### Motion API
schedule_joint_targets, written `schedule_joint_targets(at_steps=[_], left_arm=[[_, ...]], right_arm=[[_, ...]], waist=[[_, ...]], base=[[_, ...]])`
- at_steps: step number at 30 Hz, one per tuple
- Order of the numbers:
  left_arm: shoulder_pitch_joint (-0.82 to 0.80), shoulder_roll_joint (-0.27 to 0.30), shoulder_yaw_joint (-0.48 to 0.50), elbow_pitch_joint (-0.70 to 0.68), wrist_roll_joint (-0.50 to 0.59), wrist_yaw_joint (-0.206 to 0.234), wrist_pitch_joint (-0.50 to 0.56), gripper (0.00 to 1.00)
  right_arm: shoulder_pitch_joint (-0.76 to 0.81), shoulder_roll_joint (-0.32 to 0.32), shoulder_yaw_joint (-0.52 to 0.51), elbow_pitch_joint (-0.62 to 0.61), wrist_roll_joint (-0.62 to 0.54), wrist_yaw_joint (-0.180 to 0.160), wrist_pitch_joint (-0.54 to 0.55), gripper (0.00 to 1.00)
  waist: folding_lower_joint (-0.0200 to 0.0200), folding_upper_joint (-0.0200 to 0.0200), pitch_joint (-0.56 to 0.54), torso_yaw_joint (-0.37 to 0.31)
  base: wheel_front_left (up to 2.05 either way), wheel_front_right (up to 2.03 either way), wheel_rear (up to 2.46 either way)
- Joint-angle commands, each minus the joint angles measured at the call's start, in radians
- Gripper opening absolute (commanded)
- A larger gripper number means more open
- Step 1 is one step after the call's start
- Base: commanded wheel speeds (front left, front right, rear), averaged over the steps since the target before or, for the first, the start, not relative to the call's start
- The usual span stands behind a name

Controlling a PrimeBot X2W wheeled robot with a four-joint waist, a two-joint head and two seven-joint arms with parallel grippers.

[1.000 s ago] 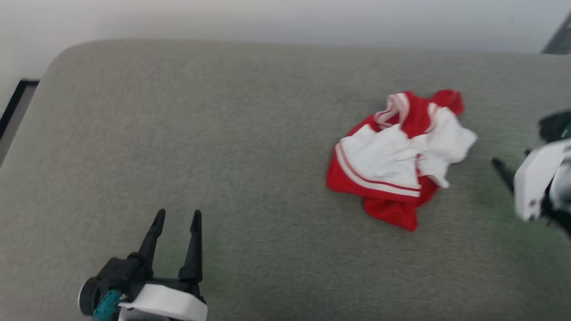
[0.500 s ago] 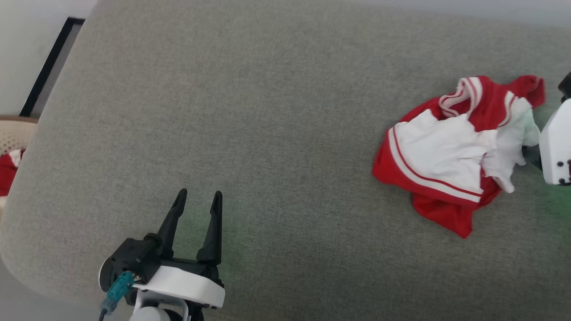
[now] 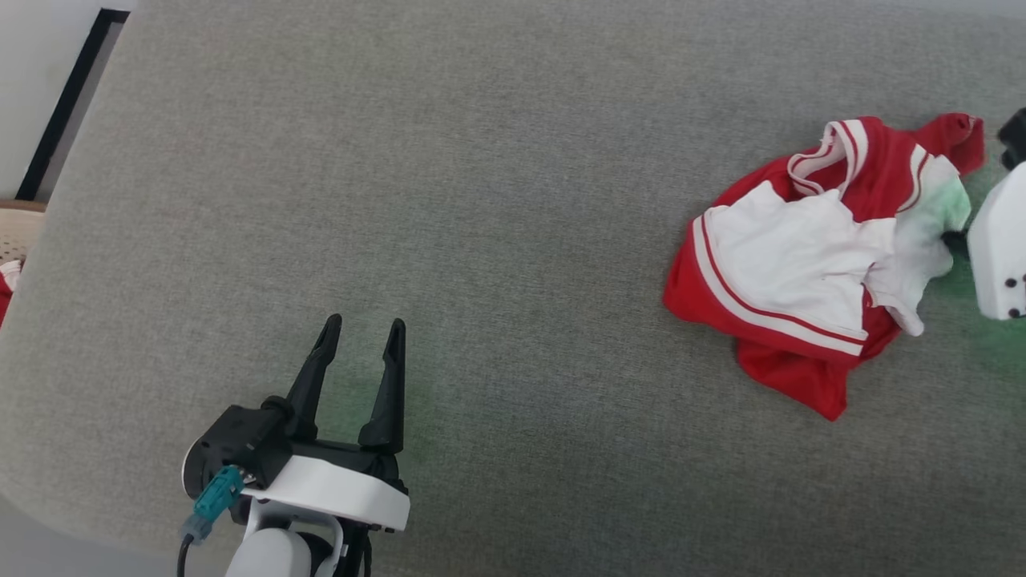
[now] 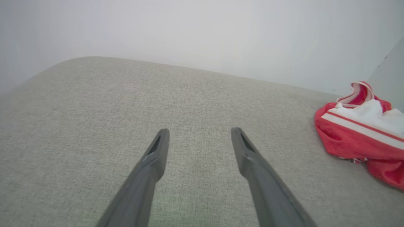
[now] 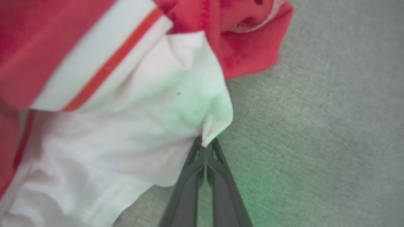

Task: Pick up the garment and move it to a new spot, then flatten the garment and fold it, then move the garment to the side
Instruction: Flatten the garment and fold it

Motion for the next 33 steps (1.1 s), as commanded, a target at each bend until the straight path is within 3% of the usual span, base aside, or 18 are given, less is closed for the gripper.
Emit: schedule_joint_targets(at_steps=[1, 8, 15, 20, 27, 28, 29, 33], left_arm=[[-0.011, 0.001, 0.002, 0.001, -0.012, 0.001, -0.002, 1.0], [0.009, 0.001, 0.026, -0.004, 0.004, 0.001, -0.002, 1.0], [0.002, 0.001, 0.023, -0.013, 0.014, 0.001, -0.002, 1.0], [-0.01, 0.001, 0.019, -0.013, 0.02, 0.001, -0.002, 1.0], [-0.023, 0.004, 0.01, 0.005, 0.035, 0.001, -0.002, 1.0], [-0.026, 0.007, 0.004, 0.006, 0.035, 0.001, -0.002, 1.0], [-0.033, 0.013, -0.002, 0.007, 0.034, 0.001, -0.002, 1.0], [-0.084, 0.061, -0.061, 0.011, 0.02, 0.001, -0.002, 1.0]], right_arm=[[0.001, -0.017, -0.003, 0.019, 0.006, -0.005, -0.018, 0.0], [0.018, -0.088, -0.055, 0.036, 0.038, -0.004, -0.146, 0.0], [0.089, -0.22, -0.142, 0.111, 0.068, -0.004, -0.19, 0.0], [0.129, -0.261, -0.189, 0.192, 0.074, -0.004, -0.223, 0.0], [0.157, -0.207, -0.234, 0.272, 0.088, -0.004, -0.278, 0.0], [0.153, -0.196, -0.239, 0.28, 0.089, -0.004, -0.295, 0.26], [0.149, -0.187, -0.245, 0.288, 0.083, -0.004, -0.318, 1.0], [0.153, -0.158, -0.268, 0.301, 0.071, -0.004, -0.427, 1.0]], waist=[[0.0, 0.0, -0.007, -0.007], [0.0, 0.0, -0.032, -0.05], [0.0, 0.0, -0.032, -0.084], [0.0, 0.0, -0.02, -0.096], [0.0, 0.0, -0.017, -0.125], [0.0, 0.0, -0.018, -0.13], [0.0, 0.0, -0.021, -0.135], [0.0, 0.0, -0.043, -0.154]], base=[[0.0, 0.0, 0.0], [0.0, 0.0, 0.0], [0.0, 0.0, 0.0], [0.0, 0.0, 0.0], [0.0, 0.0, 0.0], [0.0, 0.0, 0.0], [0.0, 0.0, 0.0], [0.0, 0.0, 0.0]])
